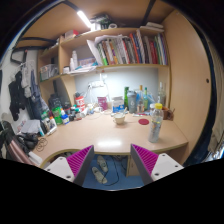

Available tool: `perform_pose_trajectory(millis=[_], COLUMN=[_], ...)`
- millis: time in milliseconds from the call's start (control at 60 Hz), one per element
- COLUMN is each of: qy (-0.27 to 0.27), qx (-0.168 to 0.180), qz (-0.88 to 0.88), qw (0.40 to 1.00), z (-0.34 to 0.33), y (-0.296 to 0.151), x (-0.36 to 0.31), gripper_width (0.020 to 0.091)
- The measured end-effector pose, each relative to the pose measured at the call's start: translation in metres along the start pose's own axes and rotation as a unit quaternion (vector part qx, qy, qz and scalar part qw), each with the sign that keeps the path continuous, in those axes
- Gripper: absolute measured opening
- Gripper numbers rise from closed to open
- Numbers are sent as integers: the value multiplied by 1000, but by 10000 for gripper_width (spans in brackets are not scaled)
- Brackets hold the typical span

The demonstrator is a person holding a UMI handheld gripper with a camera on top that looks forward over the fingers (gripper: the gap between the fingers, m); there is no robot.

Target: Pour water

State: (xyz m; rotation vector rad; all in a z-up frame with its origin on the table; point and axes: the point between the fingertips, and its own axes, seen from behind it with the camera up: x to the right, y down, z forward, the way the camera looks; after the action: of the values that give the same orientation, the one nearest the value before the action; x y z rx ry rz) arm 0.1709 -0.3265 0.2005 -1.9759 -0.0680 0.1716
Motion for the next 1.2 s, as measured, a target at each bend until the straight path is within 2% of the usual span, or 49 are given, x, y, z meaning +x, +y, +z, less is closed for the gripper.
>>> perform_pose_trajectory(millis=[267,433,533,683,950,1067,1200], qy=[1,8,29,62,121,129,113], qx=[3,4,9,38,75,80,86], qz=[-32,-31,-29,1,-7,-18,-14], qw=[999,999,999,997,990,988,990], z=[18,39,55,87,181,232,280], y=[-14,-12,-12,-16,-15,-10,-7], x=[-34,-27,3,69,203,242,256], gripper_width=[834,830,833,834,835,832,835])
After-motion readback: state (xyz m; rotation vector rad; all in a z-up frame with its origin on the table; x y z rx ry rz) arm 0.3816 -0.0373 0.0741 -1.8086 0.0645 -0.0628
